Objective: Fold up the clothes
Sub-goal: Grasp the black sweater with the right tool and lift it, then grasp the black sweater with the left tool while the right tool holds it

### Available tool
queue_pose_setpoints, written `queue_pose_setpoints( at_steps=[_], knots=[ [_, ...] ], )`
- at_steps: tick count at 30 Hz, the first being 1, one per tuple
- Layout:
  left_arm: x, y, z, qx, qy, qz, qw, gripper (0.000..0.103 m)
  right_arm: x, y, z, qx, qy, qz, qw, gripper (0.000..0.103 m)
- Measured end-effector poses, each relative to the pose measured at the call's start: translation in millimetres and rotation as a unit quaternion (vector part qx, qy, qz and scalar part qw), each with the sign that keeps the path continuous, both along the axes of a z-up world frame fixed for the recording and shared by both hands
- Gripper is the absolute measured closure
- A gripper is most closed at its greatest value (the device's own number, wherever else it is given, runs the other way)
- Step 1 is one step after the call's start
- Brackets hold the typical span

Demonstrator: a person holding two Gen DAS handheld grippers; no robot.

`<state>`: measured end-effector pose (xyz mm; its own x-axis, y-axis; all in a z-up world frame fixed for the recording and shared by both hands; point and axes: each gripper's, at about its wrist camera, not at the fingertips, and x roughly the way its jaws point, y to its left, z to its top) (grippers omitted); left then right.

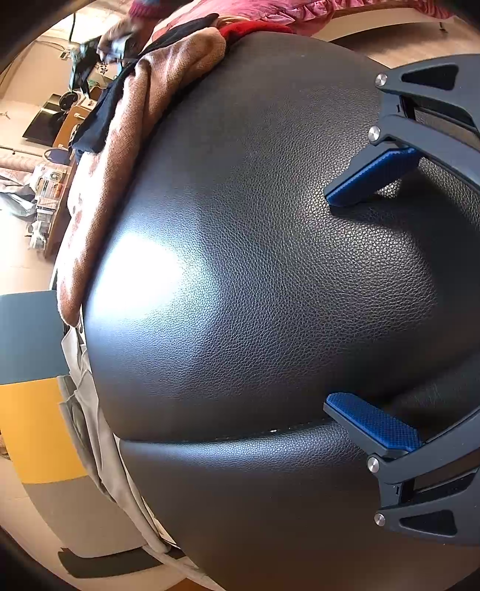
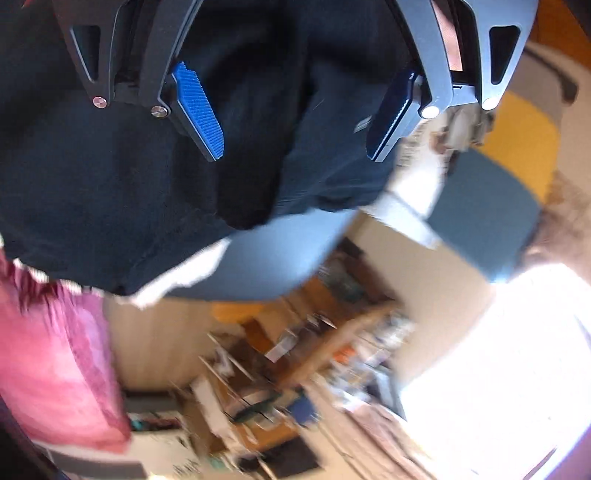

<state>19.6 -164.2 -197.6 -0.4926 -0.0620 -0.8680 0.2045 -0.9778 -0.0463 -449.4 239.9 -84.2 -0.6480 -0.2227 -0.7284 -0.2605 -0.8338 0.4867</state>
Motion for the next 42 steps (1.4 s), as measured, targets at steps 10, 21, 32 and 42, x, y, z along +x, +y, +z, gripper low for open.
queue_pose_setpoints(
  at_steps=[10, 21, 32, 42],
  knots=[
    [-40.4, -5.5, 43.8, 0.084, 0.021, -0.029, 0.9958, 0.027, 56.8, -27.9, 1.1, 0.037, 0.046, 0.143, 0.988, 0.092],
    [-214.1, 106.8, 129.7, 0.241, 0.052, -0.189, 0.9505, 0.023, 239.5, -15.7, -12.8, -0.038, 0.094, 0.227, 0.969, 0.098],
    [-347.0, 129.1, 82.5, 0.345, -0.022, -0.084, 0.9346, 0.022, 276.9, -4.8, -28.5, -0.009, 0.122, 0.210, 0.970, 0.062],
    [-425.4, 159.9, 47.7, 0.382, -0.086, -0.057, 0.9181, 0.039, 282.2, 46.3, 0.1, 0.043, 0.178, 0.098, 0.978, 0.022]
  ],
)
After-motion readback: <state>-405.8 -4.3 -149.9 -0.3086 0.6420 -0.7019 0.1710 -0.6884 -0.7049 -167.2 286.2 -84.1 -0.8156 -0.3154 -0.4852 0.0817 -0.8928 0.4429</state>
